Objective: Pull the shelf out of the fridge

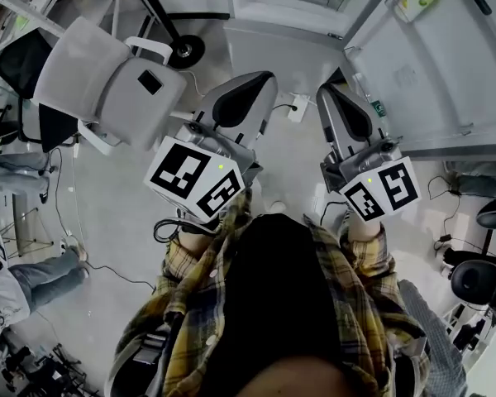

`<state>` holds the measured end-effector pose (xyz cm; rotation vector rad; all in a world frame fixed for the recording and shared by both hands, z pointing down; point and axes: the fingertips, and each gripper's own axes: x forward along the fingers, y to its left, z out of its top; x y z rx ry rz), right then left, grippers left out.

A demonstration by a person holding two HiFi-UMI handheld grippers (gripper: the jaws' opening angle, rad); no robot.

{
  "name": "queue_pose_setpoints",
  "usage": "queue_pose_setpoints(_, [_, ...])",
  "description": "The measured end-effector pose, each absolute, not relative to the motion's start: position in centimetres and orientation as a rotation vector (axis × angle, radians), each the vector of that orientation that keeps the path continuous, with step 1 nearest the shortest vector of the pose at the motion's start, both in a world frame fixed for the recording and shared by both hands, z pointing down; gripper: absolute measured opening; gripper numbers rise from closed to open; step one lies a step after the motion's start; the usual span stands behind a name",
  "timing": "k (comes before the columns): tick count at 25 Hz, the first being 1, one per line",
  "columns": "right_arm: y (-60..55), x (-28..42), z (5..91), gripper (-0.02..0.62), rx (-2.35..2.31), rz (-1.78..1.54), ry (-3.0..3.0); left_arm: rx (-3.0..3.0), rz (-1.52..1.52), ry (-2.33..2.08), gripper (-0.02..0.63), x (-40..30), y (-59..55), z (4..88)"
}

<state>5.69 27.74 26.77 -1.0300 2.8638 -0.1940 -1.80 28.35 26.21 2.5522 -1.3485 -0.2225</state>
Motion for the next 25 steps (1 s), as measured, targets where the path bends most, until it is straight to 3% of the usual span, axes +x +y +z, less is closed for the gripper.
queue_pose_setpoints(12, [20.4,2.4,27.7,0.018,-1.188,-0.237,2.786,2.568,-0.203,-1.234,0.003,-6.5,20.6,27.5])
queue_pose_setpoints(25, [12.4,3.9,30.2,0.018,-1.202,-0.313,2.798,2.532,-0.187,-1.227,0.003,-5.5,12.4,29.5])
